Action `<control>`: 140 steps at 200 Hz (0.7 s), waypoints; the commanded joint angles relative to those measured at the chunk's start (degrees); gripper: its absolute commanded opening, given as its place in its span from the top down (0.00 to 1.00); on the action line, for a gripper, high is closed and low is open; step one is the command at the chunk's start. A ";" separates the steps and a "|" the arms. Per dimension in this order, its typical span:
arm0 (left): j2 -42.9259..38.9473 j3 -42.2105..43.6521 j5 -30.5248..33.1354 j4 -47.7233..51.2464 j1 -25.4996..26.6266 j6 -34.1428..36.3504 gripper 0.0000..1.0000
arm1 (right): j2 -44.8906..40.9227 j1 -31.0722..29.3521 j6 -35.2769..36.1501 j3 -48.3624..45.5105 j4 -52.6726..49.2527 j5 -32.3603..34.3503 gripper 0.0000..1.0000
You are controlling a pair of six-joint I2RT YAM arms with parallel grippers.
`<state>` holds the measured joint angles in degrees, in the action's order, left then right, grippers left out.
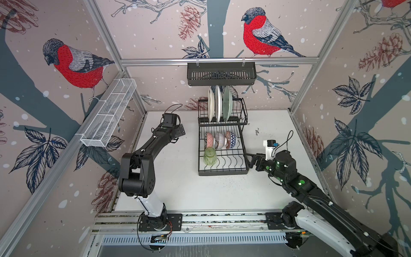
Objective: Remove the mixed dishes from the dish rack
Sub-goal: 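Lower the glass upright onto the table and open the left gripper, then reach both grippers toward the green glass tumbler in the rack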
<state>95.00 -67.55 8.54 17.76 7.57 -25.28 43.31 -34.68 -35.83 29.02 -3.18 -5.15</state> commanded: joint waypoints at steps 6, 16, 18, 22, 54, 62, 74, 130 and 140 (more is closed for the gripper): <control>-4.73 5.19 -3.26 -6.59 1.72 -1.22 0.02 | 3.33 -4.94 0.34 2.44 1.07 6.54 0.01; -6.73 7.28 -3.23 -7.00 2.82 -1.42 0.03 | 4.87 -7.41 0.11 3.36 1.39 8.61 0.01; -7.21 7.68 -3.19 -7.14 3.09 -1.57 0.02 | 5.14 -7.88 0.03 3.49 1.42 8.98 0.00; -8.29 8.89 -3.22 -7.56 3.77 -1.68 0.02 | 5.80 -8.80 -0.23 3.77 1.58 9.96 0.01; -17.24 19.21 -4.96 -11.09 6.20 -3.46 0.03 | 11.79 -14.79 -2.27 6.61 1.77 14.66 0.01; -19.42 22.03 -5.83 -12.06 6.35 -4.19 0.03 | 13.18 -16.14 -2.82 7.07 2.18 16.07 0.00; -23.34 25.86 -6.59 -13.32 6.69 -5.16 0.03 | 15.22 -17.93 -3.63 7.73 3.04 17.79 0.00; -35.72 36.32 -13.51 -20.74 11.28 -5.72 0.03 | 20.98 -24.25 -3.21 10.27 8.98 23.29 0.00; -36.73 36.94 -13.35 -21.46 12.62 -5.56 0.03 | 21.90 -24.19 -3.20 10.93 9.18 23.75 0.01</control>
<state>60.49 -31.59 -2.92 2.15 17.93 -31.07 63.70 -58.76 -38.98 38.48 1.48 15.35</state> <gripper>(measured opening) 0.972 0.995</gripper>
